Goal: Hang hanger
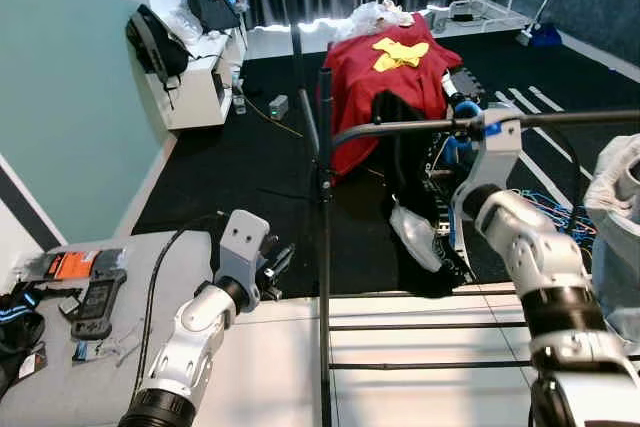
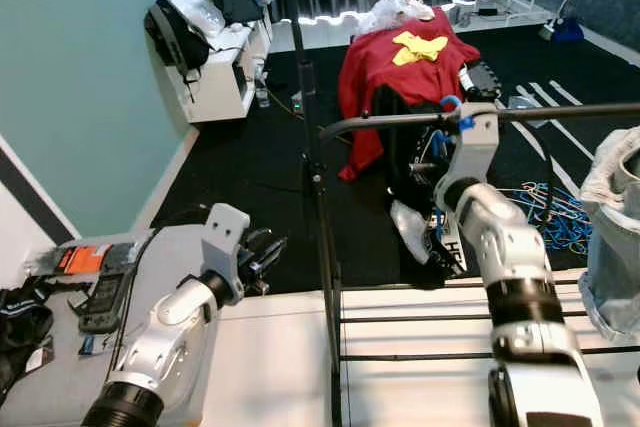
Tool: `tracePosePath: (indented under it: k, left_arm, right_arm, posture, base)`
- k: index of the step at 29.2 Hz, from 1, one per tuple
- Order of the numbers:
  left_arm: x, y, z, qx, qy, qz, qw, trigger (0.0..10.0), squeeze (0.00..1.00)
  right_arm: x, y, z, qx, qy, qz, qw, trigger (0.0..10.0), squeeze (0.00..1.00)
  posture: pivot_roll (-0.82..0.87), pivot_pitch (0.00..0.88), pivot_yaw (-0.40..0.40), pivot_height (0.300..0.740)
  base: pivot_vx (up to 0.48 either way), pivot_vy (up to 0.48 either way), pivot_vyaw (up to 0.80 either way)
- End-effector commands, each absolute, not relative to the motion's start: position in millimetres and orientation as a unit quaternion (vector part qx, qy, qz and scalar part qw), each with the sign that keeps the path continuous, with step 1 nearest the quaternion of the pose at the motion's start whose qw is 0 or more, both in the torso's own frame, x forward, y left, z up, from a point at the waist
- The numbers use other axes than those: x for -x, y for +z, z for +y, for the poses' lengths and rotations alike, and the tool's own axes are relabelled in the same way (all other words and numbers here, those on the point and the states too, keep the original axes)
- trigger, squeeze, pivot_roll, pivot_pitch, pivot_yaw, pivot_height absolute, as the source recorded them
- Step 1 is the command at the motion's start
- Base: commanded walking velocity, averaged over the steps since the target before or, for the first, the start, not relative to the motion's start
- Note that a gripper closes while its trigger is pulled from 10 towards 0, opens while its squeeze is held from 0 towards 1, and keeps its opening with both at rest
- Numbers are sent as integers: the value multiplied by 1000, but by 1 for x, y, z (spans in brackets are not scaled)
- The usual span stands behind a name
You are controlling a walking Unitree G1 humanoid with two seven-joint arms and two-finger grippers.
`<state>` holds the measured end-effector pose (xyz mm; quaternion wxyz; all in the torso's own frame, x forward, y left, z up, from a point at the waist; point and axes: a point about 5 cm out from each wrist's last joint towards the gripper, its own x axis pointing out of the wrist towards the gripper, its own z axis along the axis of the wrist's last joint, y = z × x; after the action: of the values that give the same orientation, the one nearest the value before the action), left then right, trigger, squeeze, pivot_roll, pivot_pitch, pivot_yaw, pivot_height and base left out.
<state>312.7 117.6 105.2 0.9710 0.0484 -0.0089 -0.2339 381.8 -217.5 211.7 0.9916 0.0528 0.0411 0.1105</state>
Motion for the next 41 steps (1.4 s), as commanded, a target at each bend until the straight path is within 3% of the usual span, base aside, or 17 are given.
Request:
tracePosePath:
  k: [1,13,35,36,37,38,40,41]
  left_arm:
    - [-311,100,123,-67,-234,1,970,10000,0]
    - [-304,93,136,-71,-244,23,967,10000,0]
    - [-300,87,131,-72,-296,50,951,10000,0]
    - [-300,87,131,-72,-295,49,951,10000,0]
    - [-300,87,131,-72,-295,49,951,10000,0]
    - [-300,87,131,-72,-296,49,951,10000,0]
    - [-300,87,131,-72,-296,49,951,10000,0]
    - [-300,87,131,-72,-296,49,951,10000,0]
  right_arm:
    - [-387,212,-217,-52,120,44,990,10000,0]
    - [-395,215,-221,-46,133,99,985,10000,0]
    - [-398,201,-231,-68,115,158,978,10000,0]
    - [-398,203,-232,-67,114,156,979,10000,75]
    - [-398,203,-232,-67,114,156,979,10000,75]
    - [-399,204,-232,-67,114,155,979,10000,898]
    - [-399,204,-232,-67,114,155,979,10000,898]
    - [-399,206,-232,-62,113,152,980,10000,1000]
  posture:
    - [-119,13,54,740]
    - [-109,30,30,740]
    - [-114,29,36,740]
    - [-116,29,37,740]
    - [-116,29,37,740]
    - [-116,29,37,740]
    - [-116,29,37,740]
    - [-117,29,38,740]
  base:
    - [0,0,0]
    - [0,0,0]
    - [0,0,0]
    - [0,0,0]
    - [0,0,0]
    - [0,0,0]
    - [0,0,0]
    - [0,0,0]
